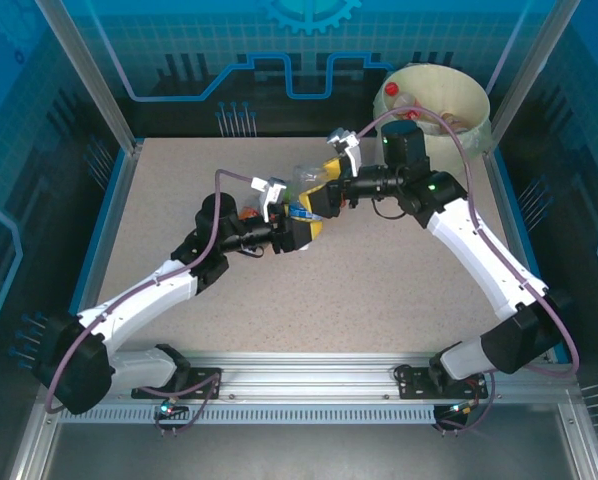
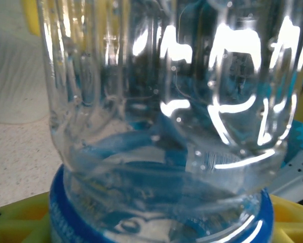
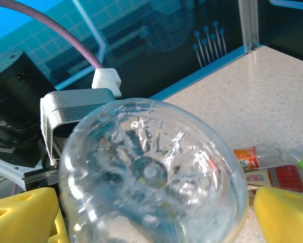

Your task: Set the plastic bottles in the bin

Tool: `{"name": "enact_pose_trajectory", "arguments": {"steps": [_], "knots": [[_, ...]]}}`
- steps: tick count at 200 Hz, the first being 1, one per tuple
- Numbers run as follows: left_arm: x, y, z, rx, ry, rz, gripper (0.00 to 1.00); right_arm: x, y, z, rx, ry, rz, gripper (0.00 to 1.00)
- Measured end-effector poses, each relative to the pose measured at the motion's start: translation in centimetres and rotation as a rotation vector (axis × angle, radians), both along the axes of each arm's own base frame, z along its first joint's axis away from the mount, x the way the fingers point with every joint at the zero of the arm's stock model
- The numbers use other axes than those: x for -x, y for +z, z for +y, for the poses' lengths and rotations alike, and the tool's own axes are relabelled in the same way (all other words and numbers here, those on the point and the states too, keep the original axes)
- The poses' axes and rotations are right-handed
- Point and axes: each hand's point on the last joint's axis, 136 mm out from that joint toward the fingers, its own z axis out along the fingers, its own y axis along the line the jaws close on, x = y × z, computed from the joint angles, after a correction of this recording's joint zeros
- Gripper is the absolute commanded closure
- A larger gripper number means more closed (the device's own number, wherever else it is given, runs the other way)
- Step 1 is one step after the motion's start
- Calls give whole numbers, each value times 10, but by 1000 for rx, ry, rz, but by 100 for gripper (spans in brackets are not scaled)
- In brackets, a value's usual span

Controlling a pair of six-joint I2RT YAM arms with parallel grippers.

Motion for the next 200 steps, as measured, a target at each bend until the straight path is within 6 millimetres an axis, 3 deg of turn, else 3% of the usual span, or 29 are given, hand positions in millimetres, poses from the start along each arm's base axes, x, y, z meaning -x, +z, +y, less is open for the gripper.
{"name": "enact_pose_trajectory", "arguments": {"steps": [24, 138, 183, 200], "knots": [[3, 5, -1, 15, -19, -11, 59, 4, 5, 2, -10, 22, 6, 4], [-1, 5, -1, 29, -26, -15, 56, 3, 7, 16, -41, 57, 129, 48], [-2, 7, 0, 38, -21, -11, 44, 2, 9, 15, -40, 47, 138, 55], [-3, 7, 0, 38, -16, -10, 33, 1, 8, 15, -38, 41, 137, 56]]}}
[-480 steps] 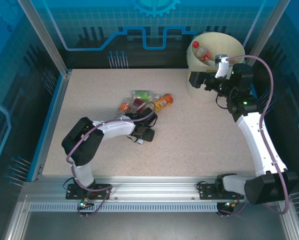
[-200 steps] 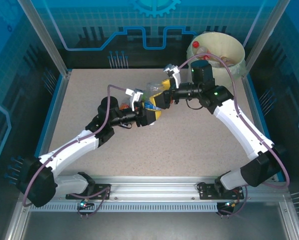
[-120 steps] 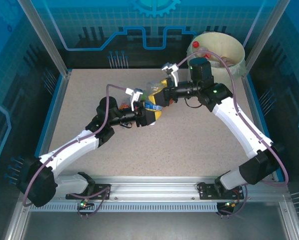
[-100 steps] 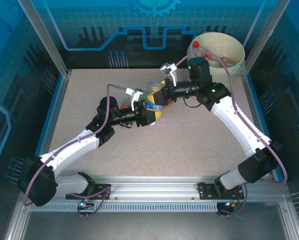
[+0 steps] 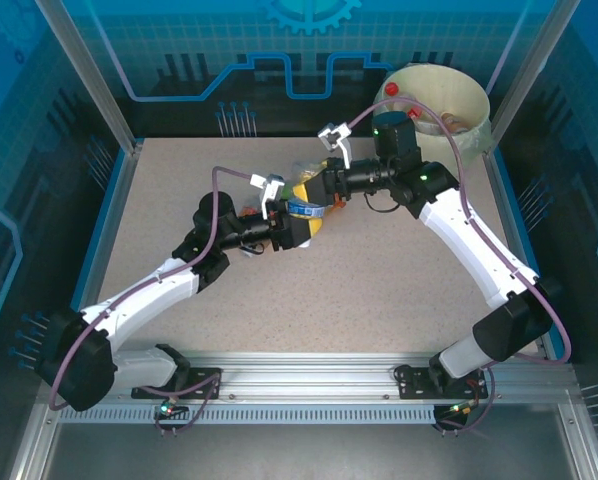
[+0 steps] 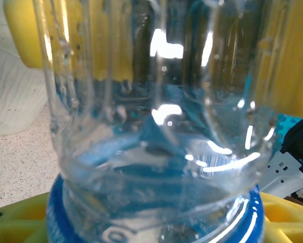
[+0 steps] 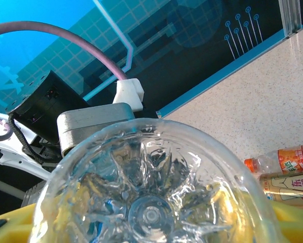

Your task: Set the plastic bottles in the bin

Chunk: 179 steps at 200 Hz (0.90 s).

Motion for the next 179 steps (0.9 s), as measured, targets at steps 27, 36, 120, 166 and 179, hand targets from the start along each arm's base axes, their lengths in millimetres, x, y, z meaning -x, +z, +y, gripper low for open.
{"name": "enact_pose_trajectory", "arguments": {"steps": [27, 36, 120, 166, 179], "knots": [[-12, -7, 5, -13, 71, 41, 15, -13, -7, -5, 49, -89, 2, 57], [-17, -12, 8, -23, 104, 61, 13, -21, -11, -10, 80, -144, 4, 57], [-43, -40, 39, -86, 324, 160, 1, -84, -28, -82, 357, -626, -93, 59], [-52, -47, 65, -104, 462, 175, 1, -121, 0, -155, 411, -888, -194, 61], [-52, -51, 71, -109, 492, 179, 1, -130, 10, -177, 411, -956, -206, 61]]}}
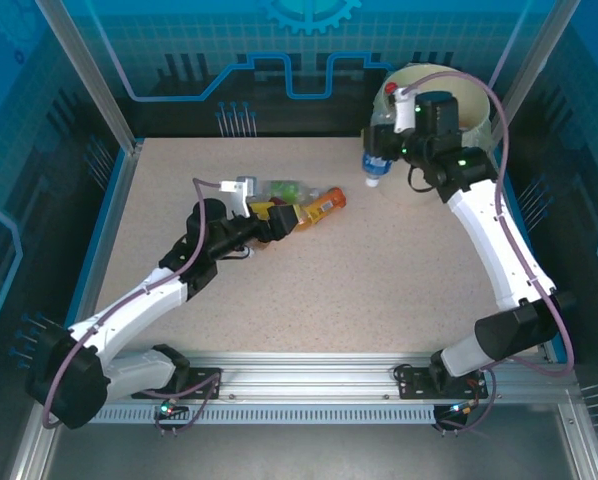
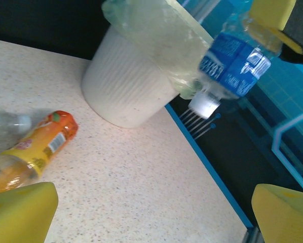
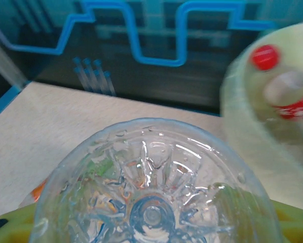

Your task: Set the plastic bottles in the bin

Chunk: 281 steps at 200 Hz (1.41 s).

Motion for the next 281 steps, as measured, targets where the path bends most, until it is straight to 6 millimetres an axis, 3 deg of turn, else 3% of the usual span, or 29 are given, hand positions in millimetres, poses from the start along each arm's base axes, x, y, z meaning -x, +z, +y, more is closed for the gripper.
{"name": "enact_pose_trajectory", "arguments": {"steps": [52, 84, 124, 158, 190, 237, 281], "knots": [[-1, -14, 15, -15, 68, 37, 1, -39, 56, -73, -60, -195, -151, 61], [1, -18, 17, -13, 79, 51, 1, -68, 71, -115, -112, -316, -222, 60], [2, -26, 21, -15, 91, 67, 1, -100, 53, -152, -61, -506, -266, 59], [2, -32, 22, -9, 102, 88, 1, -124, 21, -184, 75, -672, -284, 58], [3, -39, 24, -9, 112, 106, 1, -147, -13, -200, 209, -741, -250, 54], [2, -45, 28, -6, 136, 126, 1, -161, -11, -212, 285, -805, -237, 35], [0, -45, 33, -1, 153, 131, 1, -161, -11, -220, 302, -837, -177, 35]]}}
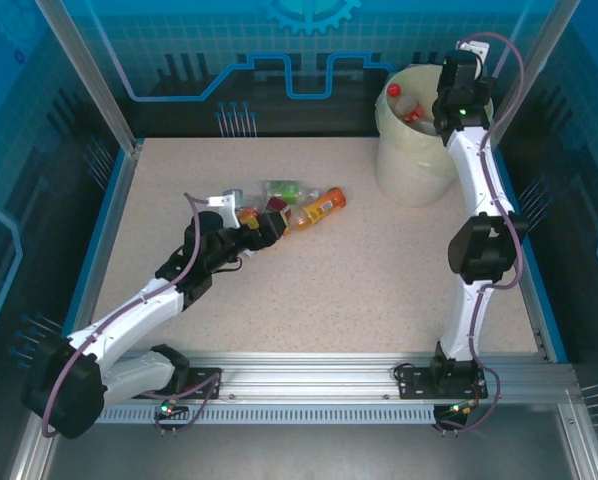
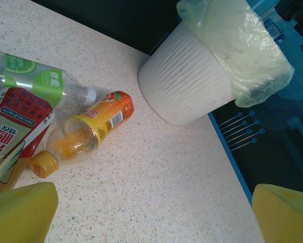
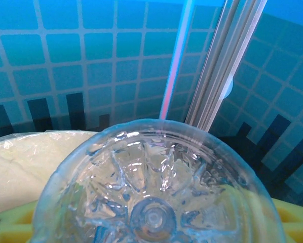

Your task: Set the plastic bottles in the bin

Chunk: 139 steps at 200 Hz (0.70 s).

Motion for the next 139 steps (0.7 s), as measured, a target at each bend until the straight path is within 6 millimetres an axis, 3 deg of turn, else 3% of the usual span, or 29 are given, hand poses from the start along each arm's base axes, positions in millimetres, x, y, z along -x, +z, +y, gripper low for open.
{"name": "enact_pose_trajectory", "arguments": {"steps": [77, 101, 139], "knots": [[0, -10, 4, 3, 19, 29, 1, 12, -2, 3, -32, 39, 76, 33], [-1, -11, 6, 3, 24, 29, 1, 20, -3, 4, -55, 54, 130, 16], [-1, -12, 6, 2, 26, 32, 1, 29, -28, 10, -91, 82, 241, 4]]}}
